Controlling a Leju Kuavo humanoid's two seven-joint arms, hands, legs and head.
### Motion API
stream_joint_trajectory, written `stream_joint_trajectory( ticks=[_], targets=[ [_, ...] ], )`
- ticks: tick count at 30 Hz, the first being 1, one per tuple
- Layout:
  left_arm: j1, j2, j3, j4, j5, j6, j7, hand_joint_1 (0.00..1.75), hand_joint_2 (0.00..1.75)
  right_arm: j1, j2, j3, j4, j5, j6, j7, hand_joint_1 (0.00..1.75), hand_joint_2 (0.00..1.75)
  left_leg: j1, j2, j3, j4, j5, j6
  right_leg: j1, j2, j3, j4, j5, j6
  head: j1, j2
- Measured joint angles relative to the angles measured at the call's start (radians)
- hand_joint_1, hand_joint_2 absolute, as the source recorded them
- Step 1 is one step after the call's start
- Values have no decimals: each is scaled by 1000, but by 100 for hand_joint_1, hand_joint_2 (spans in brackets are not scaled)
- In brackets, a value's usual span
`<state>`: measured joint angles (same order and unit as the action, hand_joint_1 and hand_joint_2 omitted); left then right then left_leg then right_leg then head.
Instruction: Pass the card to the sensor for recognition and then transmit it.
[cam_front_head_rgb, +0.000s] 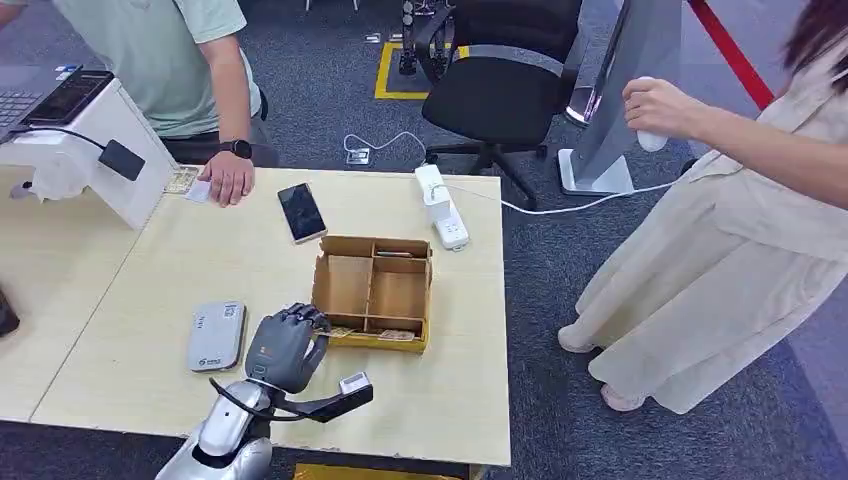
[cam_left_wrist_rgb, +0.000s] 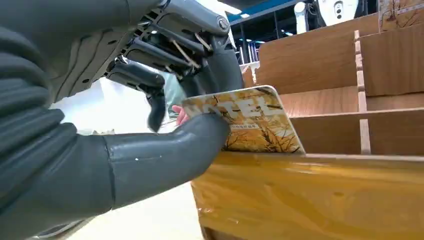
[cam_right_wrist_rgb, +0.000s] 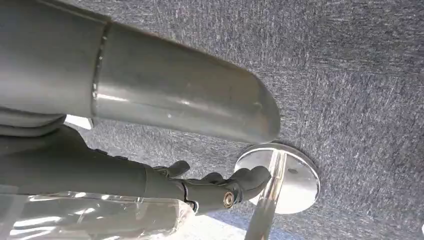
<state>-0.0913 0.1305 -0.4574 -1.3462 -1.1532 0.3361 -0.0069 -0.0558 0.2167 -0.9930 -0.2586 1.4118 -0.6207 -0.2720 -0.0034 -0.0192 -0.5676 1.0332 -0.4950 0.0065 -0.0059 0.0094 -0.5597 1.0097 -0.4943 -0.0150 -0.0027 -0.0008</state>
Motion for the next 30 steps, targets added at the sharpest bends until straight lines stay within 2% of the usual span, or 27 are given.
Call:
stream_joint_trajectory(
  ticks=[16, 30],
  targets=[
    [-10, 0, 0, 0, 3, -5, -4, 175, 175, -2, -1, 18, 0, 13, 0, 21, 0, 0, 0, 0, 0, 0, 0, 0, 0, 0, 0, 0, 0, 0, 0, 0],
    [-82, 12, 6, -27, 60, 2, -20, 175, 175, -2, -2, 34, 2, 27, 0, 39, 0, 0, 0, 0, 0, 0, 0, 0, 0, 0, 0, 0, 0, 0, 0, 0]
  ],
)
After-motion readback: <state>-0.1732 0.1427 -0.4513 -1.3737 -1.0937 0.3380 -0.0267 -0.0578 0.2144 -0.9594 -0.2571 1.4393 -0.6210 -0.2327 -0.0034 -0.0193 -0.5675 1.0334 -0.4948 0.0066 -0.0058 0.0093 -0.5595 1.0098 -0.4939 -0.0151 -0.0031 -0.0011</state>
